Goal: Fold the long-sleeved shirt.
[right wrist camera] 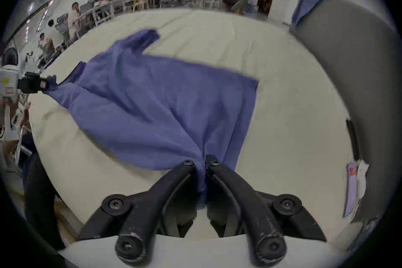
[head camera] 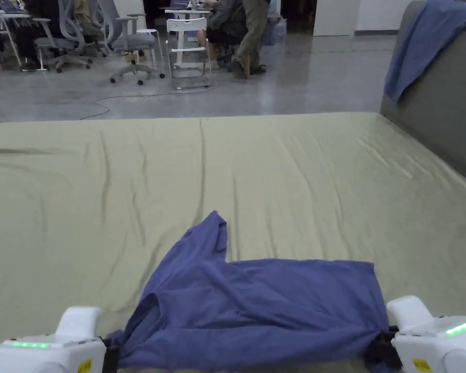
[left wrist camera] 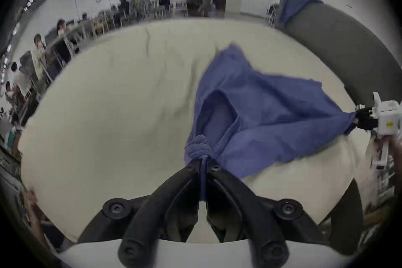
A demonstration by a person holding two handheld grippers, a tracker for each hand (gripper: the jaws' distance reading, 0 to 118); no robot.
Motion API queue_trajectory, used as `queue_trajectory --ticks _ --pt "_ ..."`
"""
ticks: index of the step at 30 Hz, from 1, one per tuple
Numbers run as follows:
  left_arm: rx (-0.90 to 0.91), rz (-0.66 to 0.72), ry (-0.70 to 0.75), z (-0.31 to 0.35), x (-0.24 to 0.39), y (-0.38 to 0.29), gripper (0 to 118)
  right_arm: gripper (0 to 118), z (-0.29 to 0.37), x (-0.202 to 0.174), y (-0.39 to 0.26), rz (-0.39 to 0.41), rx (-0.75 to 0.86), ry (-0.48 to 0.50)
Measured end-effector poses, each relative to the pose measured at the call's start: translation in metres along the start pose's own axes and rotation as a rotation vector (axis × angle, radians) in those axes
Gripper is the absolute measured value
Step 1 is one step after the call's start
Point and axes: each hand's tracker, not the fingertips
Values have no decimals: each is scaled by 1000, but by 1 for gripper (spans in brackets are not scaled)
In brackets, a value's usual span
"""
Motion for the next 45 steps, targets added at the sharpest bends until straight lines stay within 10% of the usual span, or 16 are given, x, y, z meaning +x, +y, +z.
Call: queue_trajectory --ticks 6,8,9,12,13,14,15,20,21,23,24,37,39,41,42,45 --pt "10 50 -30 -17 -26 -7 31 42 0 3 -4 -48 20 -14" --pt "21 67 -69 -2 -31 6 101 103 24 8 6 -76 59 5" --pt "82 56 -89 12 -28 12 116 112 40 10 11 -79 128 18" --pt "176 10 -40 37 -27 35 116 103 70 13 26 -107 213 -35" --pt "197 3 -21 47 -16 39 104 79 75 13 30 -113 225 -39" --pt "214 -14 -21 49 -14 46 41 16 77 11 33 -112 225 -38" --pt "222 -27 -21 49 -11 54 0 0 75 7 36 -122 224 -53" --pt "251 -13 -44 28 11 82 0 0 68 -2 43 -158 219 0" --pt "252 -4 -53 16 11 94 8 0 66 -6 44 -156 217 0" --pt "200 41 -41 -14 11 113 100 0 61 -4 40 -148 208 0" --pt "142 69 -25 -35 9 120 118 0 58 -6 40 -147 202 -1" --pt "-7 74 172 -164 12 137 96 0 32 30 34 -225 116 40" --pt "4 41 128 -152 24 135 74 0 22 40 41 -232 110 31" --pt "-7 -4 16 -137 40 136 2 0 9 49 59 -219 104 -13" --pt "-4 -102 230 -133 53 133 2 0 1 55 70 -215 102 -29" --pt "30 -46 38 -118 47 138 1 7 -23 74 107 -223 75 -61"
